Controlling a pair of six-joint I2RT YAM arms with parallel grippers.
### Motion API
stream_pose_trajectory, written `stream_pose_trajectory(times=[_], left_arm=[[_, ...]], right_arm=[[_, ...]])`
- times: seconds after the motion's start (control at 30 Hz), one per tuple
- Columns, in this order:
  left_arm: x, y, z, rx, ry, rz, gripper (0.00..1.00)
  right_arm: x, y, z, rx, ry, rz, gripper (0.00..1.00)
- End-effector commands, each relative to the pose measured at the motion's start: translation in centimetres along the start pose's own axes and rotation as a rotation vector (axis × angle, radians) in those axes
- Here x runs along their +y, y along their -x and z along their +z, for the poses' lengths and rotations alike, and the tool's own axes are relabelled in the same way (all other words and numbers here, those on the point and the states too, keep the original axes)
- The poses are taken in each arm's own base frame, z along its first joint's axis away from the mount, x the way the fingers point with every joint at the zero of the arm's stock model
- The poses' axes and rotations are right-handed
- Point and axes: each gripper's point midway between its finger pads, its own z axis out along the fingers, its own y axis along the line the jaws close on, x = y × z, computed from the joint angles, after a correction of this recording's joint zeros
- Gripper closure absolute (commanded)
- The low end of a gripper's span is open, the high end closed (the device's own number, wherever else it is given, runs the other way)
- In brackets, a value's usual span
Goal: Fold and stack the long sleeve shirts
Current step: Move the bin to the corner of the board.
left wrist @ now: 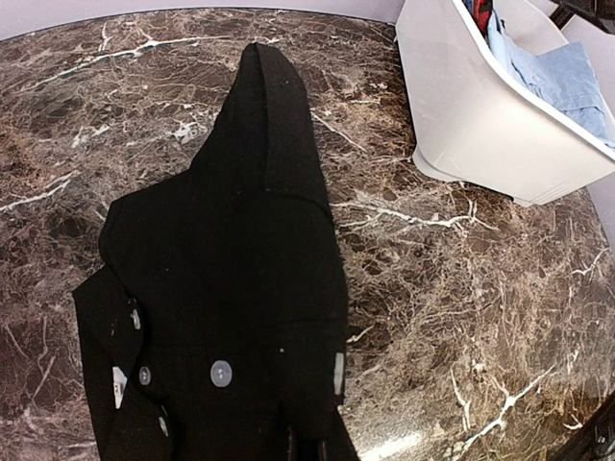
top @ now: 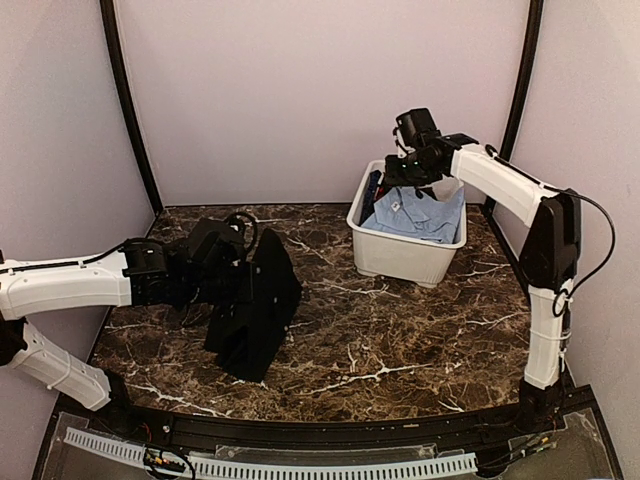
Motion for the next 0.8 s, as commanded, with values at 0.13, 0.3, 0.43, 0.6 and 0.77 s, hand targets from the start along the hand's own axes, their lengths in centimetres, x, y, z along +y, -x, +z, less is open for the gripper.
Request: stream_pose_trajectory(times=[0.13, 0.3, 0.43, 0.6, 0.77], left_arm=[[0.1, 1.8, -1.5, -0.052, 0.007, -0.004, 1.0], [0.2, 1.6, -1.4, -0.05, 0.011, -0.013, 1.0], [0.3, 1.4, -1.3, -0.046, 0.014, -0.015, 1.0], [0.4, 1.1, -1.1, -0.041, 0.016, -0.017, 1.0], [0.2, 0.8, -0.8, -0.035, 0.008, -0.018, 1.0]], right_arm=[[15.4, -1.3, -2.6, -0.013, 0.387, -0.044, 0.58], [20.0, -3.8, -0.7, 0.03, 0.44, -0.063, 0.62], [20.1, -5.5, 2.0, 0.07, 0.387, -0.049, 0.62], [17.0, -7.3, 4.6, 0.101, 0.19, -0.057, 0.62], [13.2, -9.3, 5.5, 0.14, -0.001, -0.093, 0.62]])
